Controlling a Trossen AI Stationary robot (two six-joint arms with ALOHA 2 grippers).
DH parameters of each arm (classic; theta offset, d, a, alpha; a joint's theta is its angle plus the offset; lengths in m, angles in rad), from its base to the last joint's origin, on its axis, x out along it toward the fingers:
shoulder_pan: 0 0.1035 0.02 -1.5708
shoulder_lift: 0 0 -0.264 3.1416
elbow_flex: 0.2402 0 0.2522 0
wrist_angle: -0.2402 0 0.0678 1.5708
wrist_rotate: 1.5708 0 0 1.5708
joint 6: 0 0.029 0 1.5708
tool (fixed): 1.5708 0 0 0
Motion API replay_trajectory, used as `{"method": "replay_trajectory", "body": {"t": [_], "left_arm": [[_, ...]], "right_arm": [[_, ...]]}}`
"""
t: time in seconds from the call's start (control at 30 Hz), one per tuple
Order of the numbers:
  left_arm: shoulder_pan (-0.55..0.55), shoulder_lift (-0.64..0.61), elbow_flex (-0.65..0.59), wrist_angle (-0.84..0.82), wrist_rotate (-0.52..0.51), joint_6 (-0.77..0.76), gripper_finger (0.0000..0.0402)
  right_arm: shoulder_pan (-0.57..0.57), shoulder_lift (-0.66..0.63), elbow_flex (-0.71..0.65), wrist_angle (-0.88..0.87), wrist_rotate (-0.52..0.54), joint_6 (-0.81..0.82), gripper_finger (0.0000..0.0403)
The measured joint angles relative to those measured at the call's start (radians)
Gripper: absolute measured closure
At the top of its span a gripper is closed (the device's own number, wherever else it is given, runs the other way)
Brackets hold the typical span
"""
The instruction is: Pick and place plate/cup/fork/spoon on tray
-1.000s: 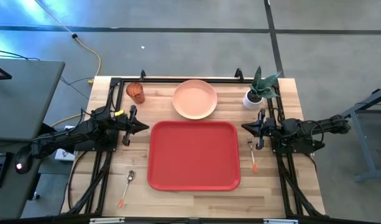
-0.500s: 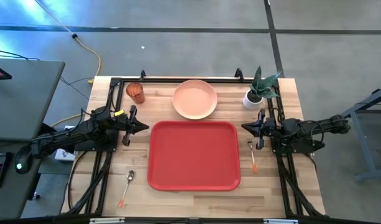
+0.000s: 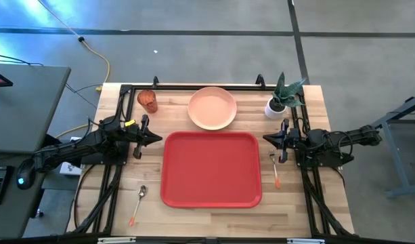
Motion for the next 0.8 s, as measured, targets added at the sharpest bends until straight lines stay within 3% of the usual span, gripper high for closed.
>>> {"method": "replay_trajectory", "body": {"t": [0.2, 0.5, 0.7, 0.8], "left_arm": [[0.000, 0.000, 0.000, 0.016, 0.000, 0.000, 0.0398], [0.000, 0.000, 0.000, 0.300, -0.028, -0.028, 0.0398], [0.000, 0.000, 0.000, 0.299, 0.008, -0.156, 0.0398], [0.000, 0.000, 0.000, 0.278, 0.004, -0.200, 0.0398]], "right_arm": [[0.000, 0.000, 0.000, 0.000, 0.000, 0.000, 0.0402], [0.000, 0.000, 0.000, 0.000, 0.000, 0.000, 0.0402], [0.000, 0.000, 0.000, 0.007, 0.004, -0.004, 0.0402], [0.000, 0.000, 0.000, 0.095, 0.036, 0.130, 0.0402]]}}
